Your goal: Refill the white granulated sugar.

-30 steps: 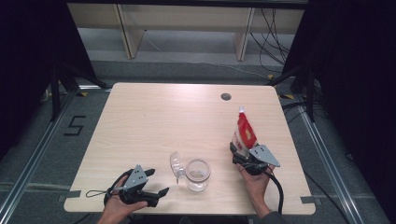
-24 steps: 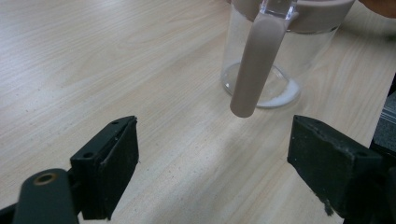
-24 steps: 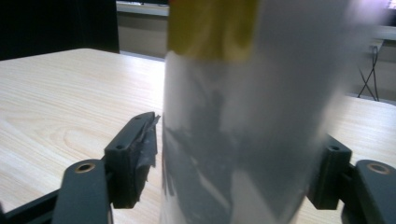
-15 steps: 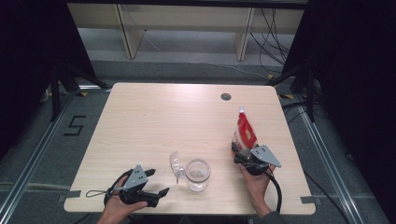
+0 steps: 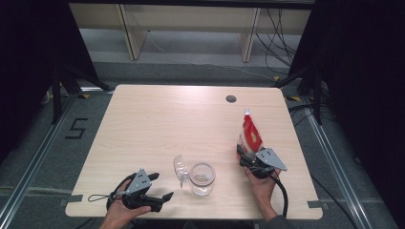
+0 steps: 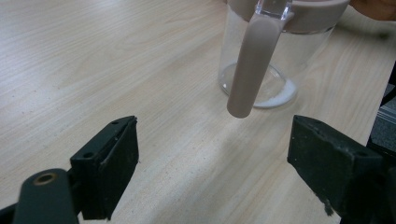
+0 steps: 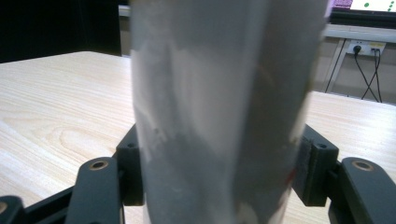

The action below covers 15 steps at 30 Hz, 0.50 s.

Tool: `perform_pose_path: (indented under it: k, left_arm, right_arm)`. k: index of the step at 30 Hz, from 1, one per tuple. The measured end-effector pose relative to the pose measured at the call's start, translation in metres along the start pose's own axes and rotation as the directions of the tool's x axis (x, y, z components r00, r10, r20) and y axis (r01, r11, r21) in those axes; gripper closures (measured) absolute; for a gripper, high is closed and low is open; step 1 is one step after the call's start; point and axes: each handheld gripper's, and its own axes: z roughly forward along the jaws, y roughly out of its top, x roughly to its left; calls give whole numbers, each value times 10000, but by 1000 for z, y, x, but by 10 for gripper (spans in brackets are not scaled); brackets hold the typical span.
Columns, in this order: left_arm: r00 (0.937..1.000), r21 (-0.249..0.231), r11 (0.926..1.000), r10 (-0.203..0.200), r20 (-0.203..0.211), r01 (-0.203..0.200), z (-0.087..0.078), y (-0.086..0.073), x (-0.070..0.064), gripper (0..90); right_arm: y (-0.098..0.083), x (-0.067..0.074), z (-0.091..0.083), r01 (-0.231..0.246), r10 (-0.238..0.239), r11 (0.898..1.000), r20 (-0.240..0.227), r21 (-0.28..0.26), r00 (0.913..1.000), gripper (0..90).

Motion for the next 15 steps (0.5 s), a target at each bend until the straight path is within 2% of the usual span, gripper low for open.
perform_pose_path:
  k: [3, 5, 7, 9, 12, 13, 15]
  left_arm:
    - [10000, -17, 10000, -2, -5, 2, 0, 0, 0, 160]
    - [9998, 35, 9998, 179, 12, -179, -1, 1, 1, 160]
    - [9996, 88, 9995, 296, 8, -296, -1, 1, 1, 161]
    - [9998, 106, 9998, 171, 48, -172, -1, 1, 1, 161]
    - [9999, 24, 9999, 126, 42, -127, 0, 0, 0, 162]
    - [9998, 94, 9997, 220, 33, -220, -1, 1, 1, 162]
    - [9999, 82, 9999, 140, 21, -140, -1, 0, 1, 162]
  right_arm:
    - [1, -1, -2, 2, -3, 9999, 54, 129, 10000, 393]
    - [3, -2, -2, 142, -147, 9994, 155, 325, 9998, 415]
    - [4, -3, -2, 153, -158, 9995, 181, 287, 9997, 432]
    - [5, -4, -4, -38, 29, 9993, 237, 360, 9997, 438]
    - [6, -3, -4, 230, -230, 9986, 1, 483, 9997, 445]
    - [5, -3, -4, 192, -191, 9986, -23, 500, 9998, 446]
    - [6, -5, -6, 80, -74, 9991, -132, 411, 9999, 448]
